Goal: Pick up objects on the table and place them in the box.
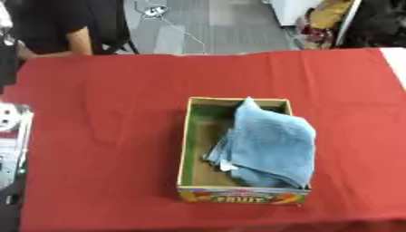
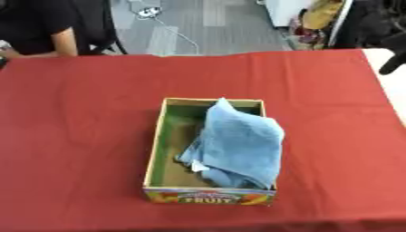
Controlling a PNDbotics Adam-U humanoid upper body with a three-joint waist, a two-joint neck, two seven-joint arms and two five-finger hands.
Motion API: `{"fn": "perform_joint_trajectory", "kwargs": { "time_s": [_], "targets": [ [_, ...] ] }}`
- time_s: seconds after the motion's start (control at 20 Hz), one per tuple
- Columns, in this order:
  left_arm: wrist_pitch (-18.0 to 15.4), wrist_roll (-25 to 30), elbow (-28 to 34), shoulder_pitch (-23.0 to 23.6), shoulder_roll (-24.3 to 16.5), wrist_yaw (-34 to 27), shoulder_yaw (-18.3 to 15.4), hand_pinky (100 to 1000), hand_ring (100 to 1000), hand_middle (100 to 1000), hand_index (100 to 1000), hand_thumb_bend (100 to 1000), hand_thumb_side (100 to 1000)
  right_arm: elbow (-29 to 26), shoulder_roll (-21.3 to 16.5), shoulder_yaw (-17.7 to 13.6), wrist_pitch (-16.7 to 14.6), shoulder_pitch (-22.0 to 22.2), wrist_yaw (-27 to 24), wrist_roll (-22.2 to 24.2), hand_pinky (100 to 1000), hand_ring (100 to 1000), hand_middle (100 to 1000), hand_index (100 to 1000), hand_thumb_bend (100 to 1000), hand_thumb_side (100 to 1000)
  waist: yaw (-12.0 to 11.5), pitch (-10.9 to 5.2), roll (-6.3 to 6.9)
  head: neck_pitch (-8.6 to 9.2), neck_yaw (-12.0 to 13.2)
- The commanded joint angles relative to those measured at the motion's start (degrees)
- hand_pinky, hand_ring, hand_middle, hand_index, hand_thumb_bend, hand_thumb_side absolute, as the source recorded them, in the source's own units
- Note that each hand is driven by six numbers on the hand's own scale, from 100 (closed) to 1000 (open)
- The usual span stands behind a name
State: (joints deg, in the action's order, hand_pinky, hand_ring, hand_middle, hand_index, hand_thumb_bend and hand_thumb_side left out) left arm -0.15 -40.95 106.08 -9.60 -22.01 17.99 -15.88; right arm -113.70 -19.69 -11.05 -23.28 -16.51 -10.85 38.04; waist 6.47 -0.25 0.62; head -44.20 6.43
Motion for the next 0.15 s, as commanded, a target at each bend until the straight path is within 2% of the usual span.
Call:
{"fn": "perform_joint_trajectory", "kwargs": {
  "time_s": [0.05,0.15],
  "targets": [
    [-0.8,-4.5,-3.2,-0.3,-1.3,-3.7,-1.2,407,606,752,807,117,885,-0.9,-1.2,0.0,0.1,-0.4,0.1,0.2,532,753,819,960,199,635,-0.1,-0.26,0.05,0.58,-0.8],
    [-1.4,-5.9,-4.8,-0.3,-1.4,-4.7,-1.2,405,605,751,807,112,886,-0.9,-1.2,0.0,0.1,-0.4,0.1,0.3,531,753,819,960,199,634,-0.3,-0.29,0.07,0.80,-0.8]
  ]
}}
